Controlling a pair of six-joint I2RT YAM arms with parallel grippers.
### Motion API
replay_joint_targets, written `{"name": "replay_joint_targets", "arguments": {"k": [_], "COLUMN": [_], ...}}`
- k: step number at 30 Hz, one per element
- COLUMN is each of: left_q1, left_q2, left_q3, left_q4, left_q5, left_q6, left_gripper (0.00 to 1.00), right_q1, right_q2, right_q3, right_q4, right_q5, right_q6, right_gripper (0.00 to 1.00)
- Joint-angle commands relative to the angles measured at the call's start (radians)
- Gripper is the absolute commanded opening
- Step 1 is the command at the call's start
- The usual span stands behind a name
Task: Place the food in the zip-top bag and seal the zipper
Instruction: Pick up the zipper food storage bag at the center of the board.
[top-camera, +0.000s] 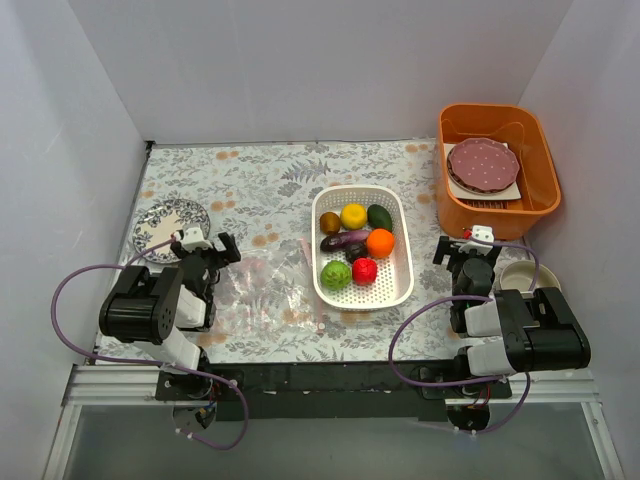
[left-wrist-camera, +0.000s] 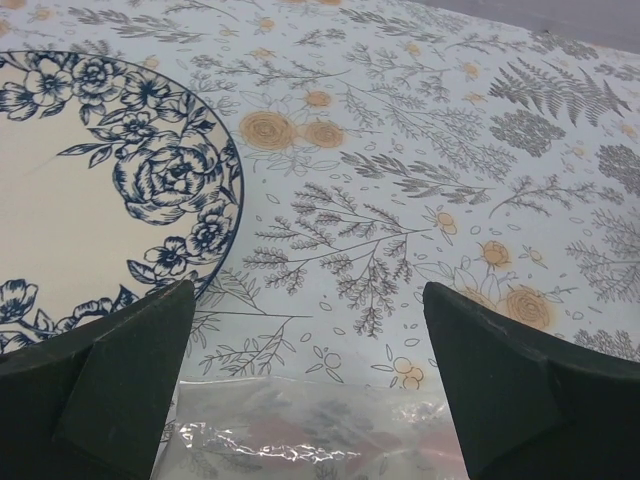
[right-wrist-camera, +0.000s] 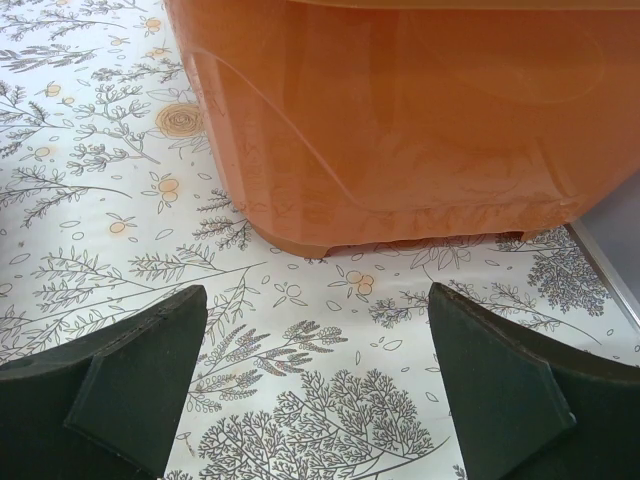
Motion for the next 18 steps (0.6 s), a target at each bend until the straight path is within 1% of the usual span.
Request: {"name": "replay_joint_targets", "arguments": {"k": [1, 4, 7, 9, 10, 11, 12, 13, 14, 15, 16, 17, 18], "left_q1": [0.008, 0.008, 0.022, 0.025, 0.025, 0.025, 0.023, 0.023, 0.023, 0.023, 0.023, 0.023, 0.023], "left_q2": [-0.021, -0.018, -0.019, -0.047, -0.074, -0.123, -0.160, -0.195, -0.229, -0.260, -0.263, -0.265, -0.265], "left_q3": [0.004, 0.004, 0.025, 0.018, 0.027, 0.042, 0.073, 0.160, 0.224, 0.286, 0.335, 0.423, 0.456], "left_q4": [0.032, 0.035, -0.005, 0.010, -0.067, -0.097, -0.170, -0.414, -0.544, -0.674, -0.856, -0.940, -1.020], "left_q5": [0.117, 0.112, 0.017, -0.058, -0.092, -0.157, -0.194, -0.224, -0.335, -0.365, -0.380, -0.385, -0.385], "left_q6": [0.051, 0.051, 0.001, -0.023, -0.051, -0.055, -0.088, -0.125, -0.166, -0.243, -0.251, -0.272, -0.338], "left_gripper": [0.98, 0.98, 0.98, 0.98, 0.98, 0.98, 0.98, 0.98, 0.98, 0.98, 0.98, 0.98, 0.98], "right_q1": [0.003, 0.001, 0.003, 0.003, 0.004, 0.003, 0.004, 0.006, 0.008, 0.008, 0.006, 0.006, 0.006], "right_q2": [-0.001, -0.001, 0.000, -0.029, -0.036, -0.038, -0.040, -0.056, -0.107, -0.136, -0.161, -0.188, -0.196], "right_q3": [0.024, 0.025, 0.028, -0.009, -0.010, -0.010, 0.008, 0.031, 0.072, 0.174, 0.238, 0.278, 0.303], "right_q4": [0.033, 0.027, 0.031, 0.056, 0.058, 0.058, 0.048, -0.005, -0.210, -0.334, -0.481, -0.631, -0.680], "right_q5": [0.002, -0.002, -0.004, -0.013, -0.017, -0.019, -0.030, -0.018, 0.008, 0.040, 0.089, 0.105, 0.114], "right_q6": [-0.007, -0.008, -0.007, -0.013, -0.013, -0.023, -0.031, -0.028, -0.014, 0.030, 0.053, 0.059, 0.070], "right_gripper": [0.98, 0.98, 0.98, 0.98, 0.98, 0.98, 0.98, 0.98, 0.98, 0.98, 0.98, 0.98, 0.98]}}
